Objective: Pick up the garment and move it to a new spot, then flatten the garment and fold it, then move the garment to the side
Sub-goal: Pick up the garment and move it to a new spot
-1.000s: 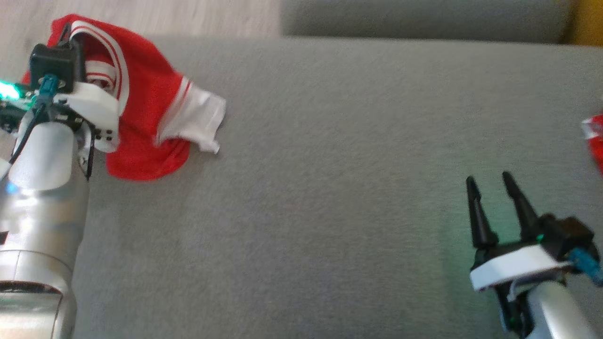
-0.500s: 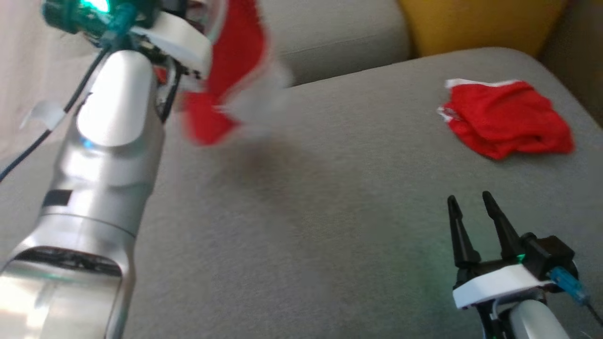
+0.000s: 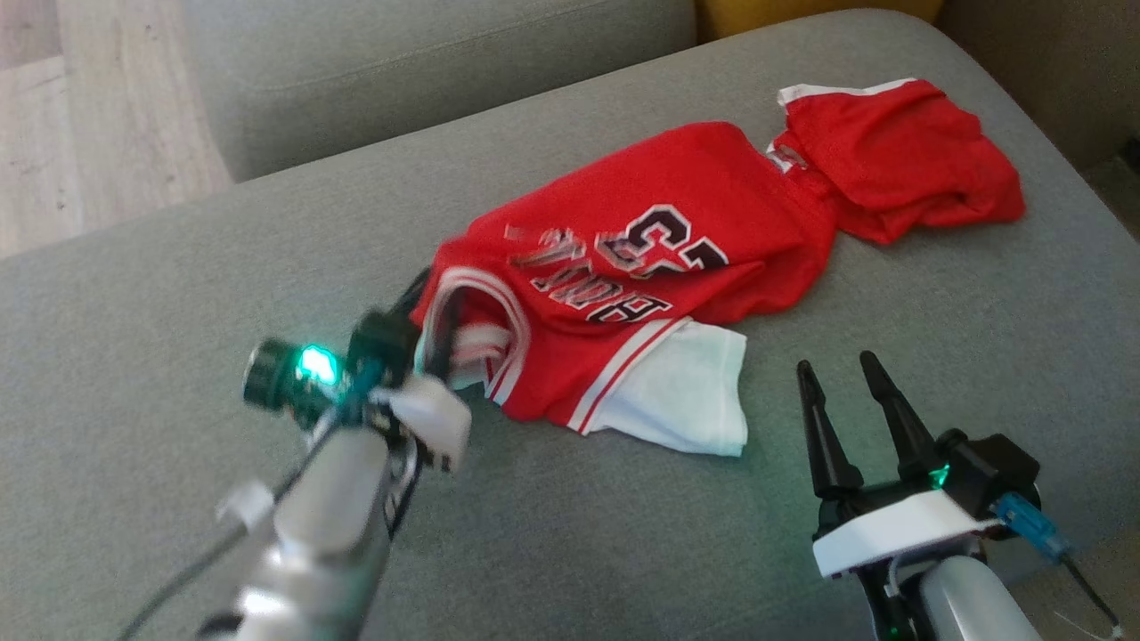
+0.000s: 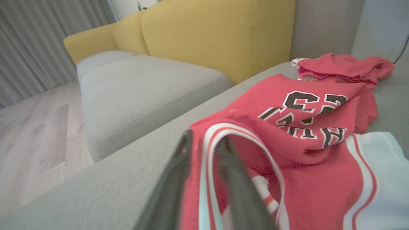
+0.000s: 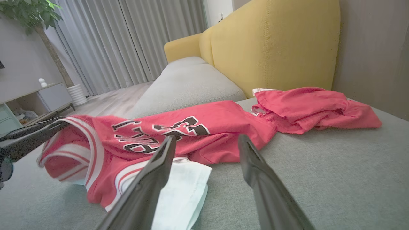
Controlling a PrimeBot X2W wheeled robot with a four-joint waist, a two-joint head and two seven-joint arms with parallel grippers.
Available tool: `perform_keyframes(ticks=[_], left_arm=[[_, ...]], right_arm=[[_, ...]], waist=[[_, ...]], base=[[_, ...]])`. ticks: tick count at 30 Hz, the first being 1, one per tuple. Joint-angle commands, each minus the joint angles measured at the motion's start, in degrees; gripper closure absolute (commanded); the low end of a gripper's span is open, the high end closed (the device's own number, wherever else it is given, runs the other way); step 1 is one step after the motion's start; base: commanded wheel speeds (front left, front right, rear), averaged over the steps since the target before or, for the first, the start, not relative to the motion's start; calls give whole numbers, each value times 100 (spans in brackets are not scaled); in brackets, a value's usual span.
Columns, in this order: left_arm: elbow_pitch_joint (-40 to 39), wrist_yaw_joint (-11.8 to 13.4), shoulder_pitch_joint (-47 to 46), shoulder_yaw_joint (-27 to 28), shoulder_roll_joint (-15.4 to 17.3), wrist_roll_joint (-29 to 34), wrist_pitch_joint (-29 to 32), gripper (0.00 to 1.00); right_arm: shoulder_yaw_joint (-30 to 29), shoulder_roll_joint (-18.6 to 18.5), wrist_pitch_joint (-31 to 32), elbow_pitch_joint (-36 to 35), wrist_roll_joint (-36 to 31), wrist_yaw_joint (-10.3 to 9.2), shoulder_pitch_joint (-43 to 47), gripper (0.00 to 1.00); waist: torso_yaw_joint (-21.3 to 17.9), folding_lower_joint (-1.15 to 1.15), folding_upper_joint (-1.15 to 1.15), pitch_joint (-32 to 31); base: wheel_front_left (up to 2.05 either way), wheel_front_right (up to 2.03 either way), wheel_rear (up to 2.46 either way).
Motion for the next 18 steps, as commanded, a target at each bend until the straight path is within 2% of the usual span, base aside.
perform_keyframes(ticks=[1,6,13,18], left_arm=[[-451,163,-152,161,120,-62,-73,0],[-2005,797,1245,248,105,-242,-77,0],[-3795,1489,2983,482,103,-531,-78,0],[-4869,1695,3988,596,102,-435,-78,0]], right_arm=[[133,25,-62,-128,24,39,-185,0],[-75,11,-62,-95,1,39,79,0],[-428,-20,-62,-141,-52,39,514,0],[-640,-4,-62,-219,-175,39,879,0]], waist=[[56,-2,0,-7],[493,-2,0,-261],[1252,-2,0,-652],[1662,-2,0,-993]], base=[[0,0,0],[0,0,0],[0,0,0],[0,0,0]])
